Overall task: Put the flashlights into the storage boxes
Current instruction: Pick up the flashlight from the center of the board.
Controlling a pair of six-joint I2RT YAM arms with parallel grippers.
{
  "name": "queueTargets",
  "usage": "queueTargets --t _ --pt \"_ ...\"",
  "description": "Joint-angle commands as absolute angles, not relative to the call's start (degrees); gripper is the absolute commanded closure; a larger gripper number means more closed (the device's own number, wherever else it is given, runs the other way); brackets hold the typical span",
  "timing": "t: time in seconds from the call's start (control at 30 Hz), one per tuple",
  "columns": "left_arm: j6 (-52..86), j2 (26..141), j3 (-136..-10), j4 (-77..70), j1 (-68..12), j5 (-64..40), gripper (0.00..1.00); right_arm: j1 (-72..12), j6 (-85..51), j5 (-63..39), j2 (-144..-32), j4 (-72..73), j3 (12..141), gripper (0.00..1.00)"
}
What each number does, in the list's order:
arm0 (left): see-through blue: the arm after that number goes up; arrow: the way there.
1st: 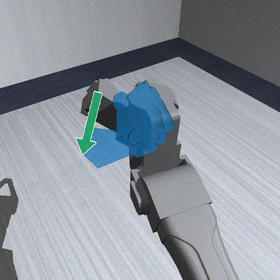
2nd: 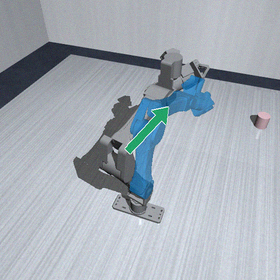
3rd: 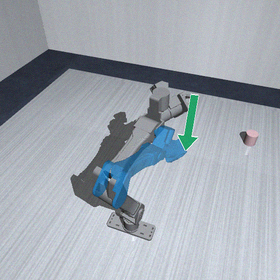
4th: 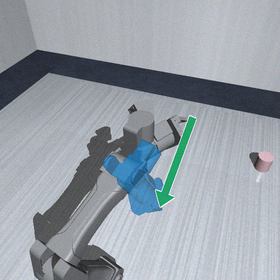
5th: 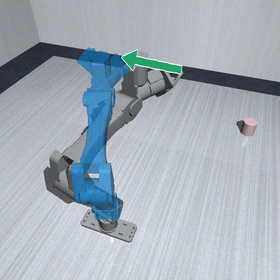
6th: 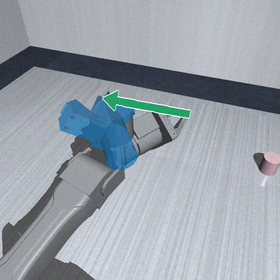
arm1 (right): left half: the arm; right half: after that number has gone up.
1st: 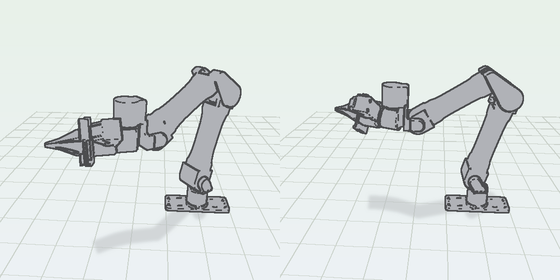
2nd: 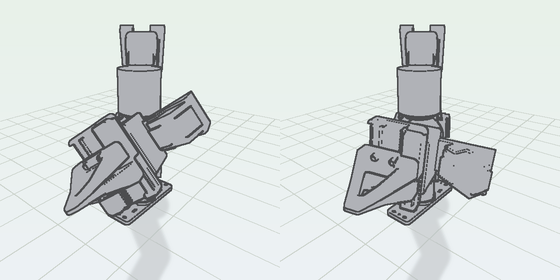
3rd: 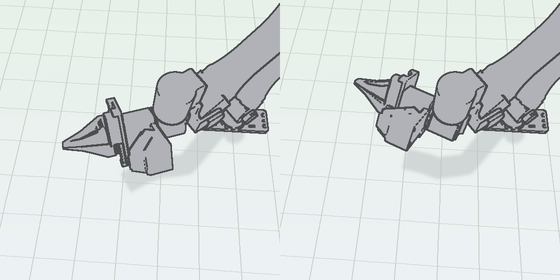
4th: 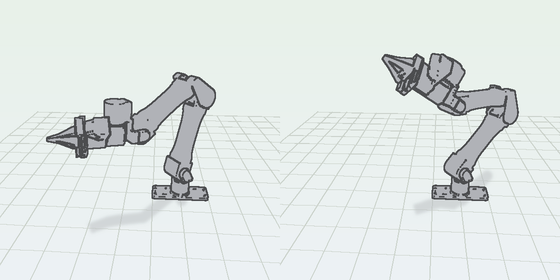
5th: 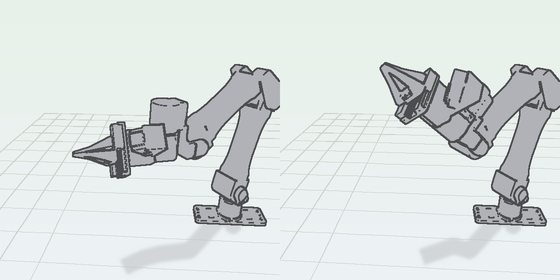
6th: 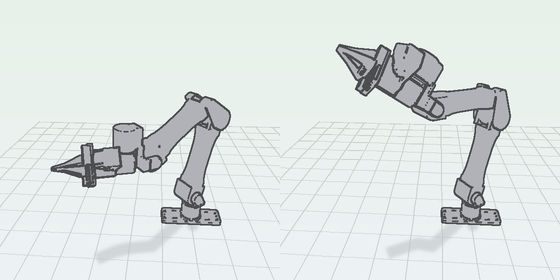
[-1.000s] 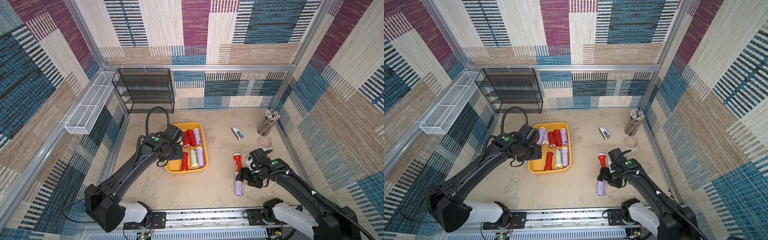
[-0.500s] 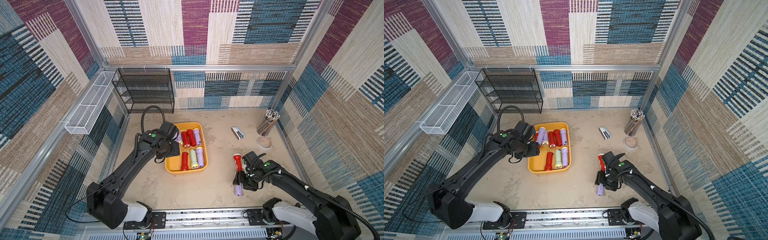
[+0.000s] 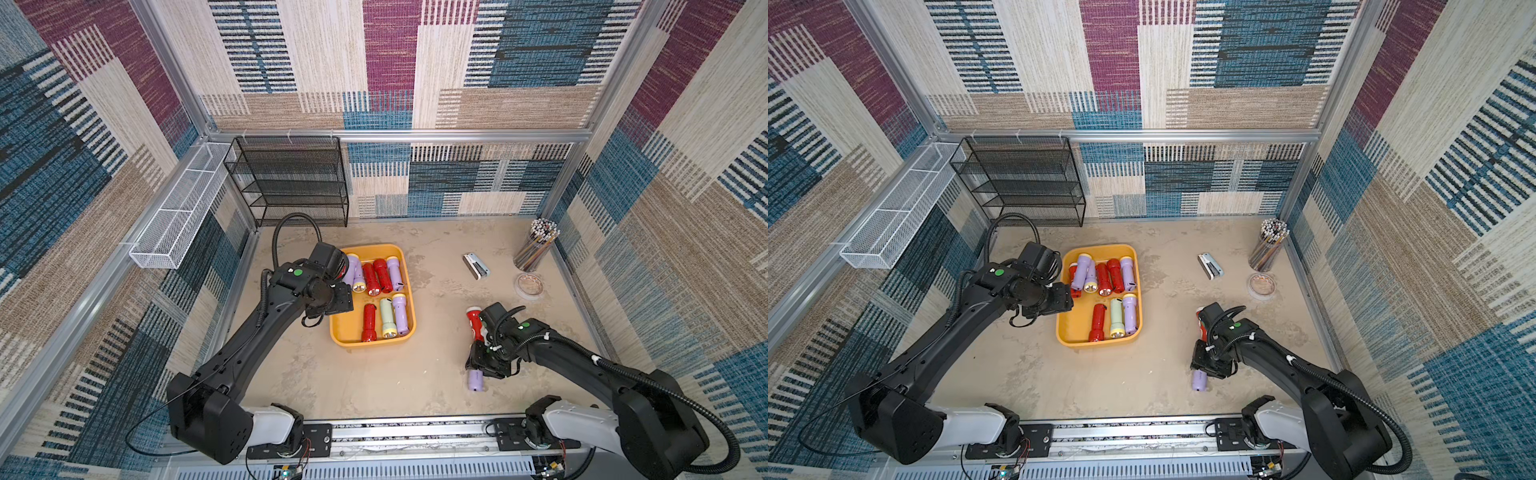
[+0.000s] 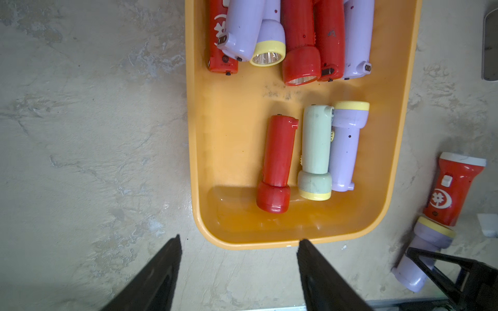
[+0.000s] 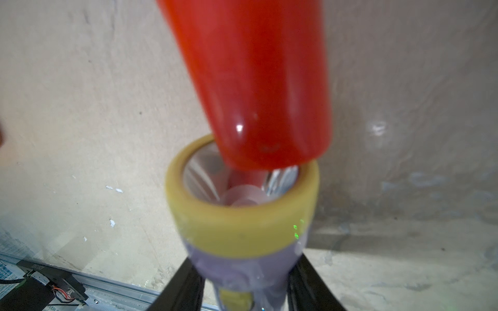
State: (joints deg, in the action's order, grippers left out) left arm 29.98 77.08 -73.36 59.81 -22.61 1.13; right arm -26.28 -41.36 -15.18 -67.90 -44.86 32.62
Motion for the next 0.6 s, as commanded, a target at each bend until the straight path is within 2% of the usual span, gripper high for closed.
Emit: queueTargets --t 0.0,0.27,0.57 --pt "28.24 76.23 -73.01 60.16 -21.92 0.27 0.28 -26.61 -42.9 -14.3 -67.12 -44.14 32.99 0.55" --pt "26.91 74.89 -72.09 60.03 -19.74 -0.61 0.29 -30.95 -45.13 -12.26 -67.79 -47.91 39.9 0.58" --pt "25.41 72.98 -71.63 61.15 -15.41 -0.83 0.29 -40.2 -46.26 -7.68 -78.52 -51.77 60.54 0.58"
